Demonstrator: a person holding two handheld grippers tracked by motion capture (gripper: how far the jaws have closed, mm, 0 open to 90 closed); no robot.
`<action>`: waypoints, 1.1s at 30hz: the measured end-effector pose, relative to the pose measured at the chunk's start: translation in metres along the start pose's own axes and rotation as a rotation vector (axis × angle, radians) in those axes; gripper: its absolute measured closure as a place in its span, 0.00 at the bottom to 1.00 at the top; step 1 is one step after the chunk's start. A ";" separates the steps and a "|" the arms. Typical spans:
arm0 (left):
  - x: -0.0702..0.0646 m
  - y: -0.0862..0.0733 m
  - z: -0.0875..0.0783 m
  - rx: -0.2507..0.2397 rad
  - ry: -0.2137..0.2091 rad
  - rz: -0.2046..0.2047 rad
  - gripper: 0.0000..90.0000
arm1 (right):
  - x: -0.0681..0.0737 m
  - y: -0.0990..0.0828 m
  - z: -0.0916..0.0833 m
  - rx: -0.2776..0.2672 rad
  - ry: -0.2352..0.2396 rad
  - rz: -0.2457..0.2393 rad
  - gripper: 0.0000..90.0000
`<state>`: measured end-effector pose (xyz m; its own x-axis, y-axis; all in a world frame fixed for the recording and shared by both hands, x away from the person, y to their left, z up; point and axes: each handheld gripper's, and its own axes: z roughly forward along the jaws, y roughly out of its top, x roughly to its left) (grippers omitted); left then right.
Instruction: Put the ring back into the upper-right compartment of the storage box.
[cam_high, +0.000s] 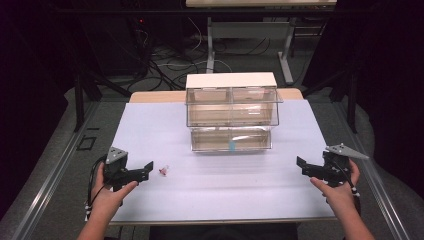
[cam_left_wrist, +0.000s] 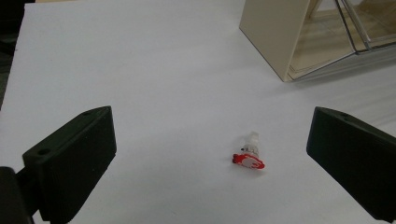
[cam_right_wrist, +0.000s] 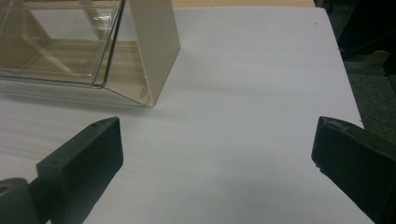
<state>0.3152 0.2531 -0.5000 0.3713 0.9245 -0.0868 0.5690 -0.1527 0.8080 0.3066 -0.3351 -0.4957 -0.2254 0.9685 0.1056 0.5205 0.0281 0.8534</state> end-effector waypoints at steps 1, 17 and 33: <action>0.000 0.000 0.000 0.004 -0.001 -0.001 0.02 | 0.001 -0.001 0.000 -0.004 0.002 0.008 0.02; -0.004 0.002 0.007 0.075 -0.024 0.012 0.05 | 0.003 -0.005 0.010 0.088 0.024 0.031 0.03; -0.012 0.005 0.024 0.146 -0.037 0.086 0.20 | 0.004 -0.005 0.012 0.095 0.021 0.034 0.05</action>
<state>0.3313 0.2328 -0.5085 0.4481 0.8929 -0.0442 0.6338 -0.2823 0.7202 0.3125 -0.3282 -0.5058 -0.2230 0.9639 0.1455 0.6033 0.0192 0.7972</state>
